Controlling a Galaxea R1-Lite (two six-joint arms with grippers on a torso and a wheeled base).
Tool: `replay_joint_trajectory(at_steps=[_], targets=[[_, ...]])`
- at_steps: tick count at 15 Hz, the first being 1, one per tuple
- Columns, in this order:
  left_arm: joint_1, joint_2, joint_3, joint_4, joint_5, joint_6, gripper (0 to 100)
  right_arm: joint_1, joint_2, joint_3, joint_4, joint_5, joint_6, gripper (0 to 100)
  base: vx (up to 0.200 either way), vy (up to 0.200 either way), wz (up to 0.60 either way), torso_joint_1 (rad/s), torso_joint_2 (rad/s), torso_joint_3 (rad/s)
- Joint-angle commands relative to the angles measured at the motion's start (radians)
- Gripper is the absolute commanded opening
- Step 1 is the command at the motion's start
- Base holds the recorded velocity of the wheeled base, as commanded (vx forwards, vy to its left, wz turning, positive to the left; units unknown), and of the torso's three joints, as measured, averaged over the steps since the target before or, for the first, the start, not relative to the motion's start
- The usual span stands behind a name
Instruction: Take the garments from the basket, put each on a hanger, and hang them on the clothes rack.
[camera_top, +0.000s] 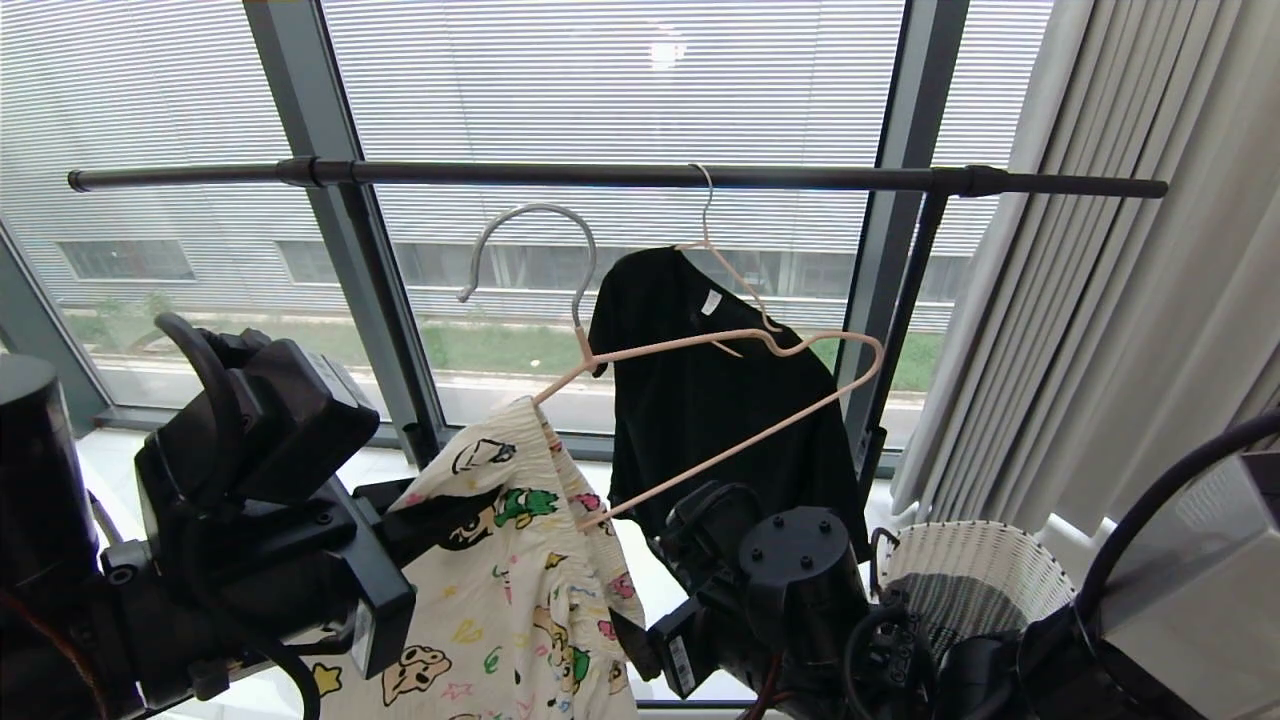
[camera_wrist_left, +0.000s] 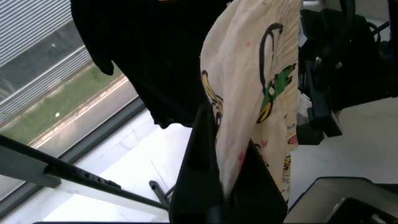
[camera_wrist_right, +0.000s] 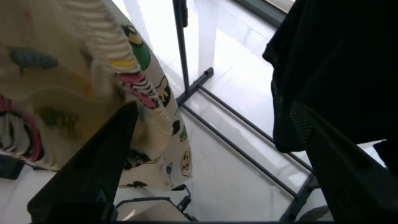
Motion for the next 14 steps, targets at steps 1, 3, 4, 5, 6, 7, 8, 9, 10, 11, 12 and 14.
replay_joint_trajectory(at_steps=[1, 3, 4, 5, 6, 7, 8, 9, 10, 11, 12, 14], targets=[[0.001, -0.001, 0.000, -0.001, 0.001, 0.001, 0, -0.001, 0.010, 0.002, 0.000, -0.001, 0.000, 100, 0.000, 0.000, 0.00, 0.000, 0.00, 0.000], [0.021, -0.001, 0.003, -0.001, 0.004, 0.001, 0, -0.034, 0.008, 0.020, 0.000, -0.053, -0.024, 100, 0.000, 0.000, 0.00, 0.000, 0.00, 0.000], [0.036, 0.001, 0.004, -0.001, 0.002, 0.001, 0, -0.057, 0.008, 0.038, 0.000, -0.085, -0.040, 100, 0.000, 0.000, 0.00, 0.000, 0.00, 0.000], [0.050, 0.001, 0.003, -0.001, 0.004, 0.001, 0, -0.081, 0.007, 0.057, 0.000, -0.094, -0.050, 100, 0.000, 0.000, 0.00, 0.000, 0.00, 0.000], [0.065, 0.003, 0.006, -0.001, 0.004, 0.001, 0, -0.109, 0.005, 0.061, 0.000, -0.096, -0.055, 100, 0.000, 0.000, 0.00, 0.000, 0.00, 0.000], [0.072, 0.003, 0.009, -0.001, 0.002, 0.001, 0, -0.121, 0.004, 0.061, 0.000, -0.096, -0.057, 100, 0.000, 0.000, 0.00, 0.000, 0.00, 0.000], [0.084, 0.001, 0.026, -0.001, 0.004, 0.002, 0, -0.156, -0.004, 0.061, -0.010, -0.096, -0.070, 100, 0.000, 0.000, 0.00, 0.000, 0.00, 0.000], [0.098, -0.002, 0.049, -0.001, 0.005, 0.002, 0, -0.195, -0.008, 0.061, -0.023, -0.096, -0.095, 100, 0.000, 0.000, 0.00, 0.000, 0.00, 0.000], [0.101, -0.004, 0.061, -0.001, 0.005, 0.002, 0, -0.213, -0.013, 0.061, -0.031, -0.096, -0.104, 100, 0.000, 0.000, 0.00, 0.000, 0.00, 0.000], [0.107, -0.010, 0.075, -0.001, 0.005, 0.002, 0, -0.250, -0.021, 0.061, -0.034, -0.094, -0.121, 100, 0.000, 0.000, 0.00, 0.000, 0.00, 0.000], [0.108, -0.013, 0.078, -0.001, 0.004, 0.002, 0, -0.262, -0.024, 0.061, -0.034, -0.093, -0.127, 100, 0.000, 0.000, 0.00, 0.000, 0.00, 0.000], [0.111, -0.022, 0.083, -0.001, 0.004, 0.002, 0, -0.299, -0.034, 0.061, -0.034, -0.088, -0.141, 100, 0.000, 0.000, 0.00, 0.000, 0.00, 0.000]])
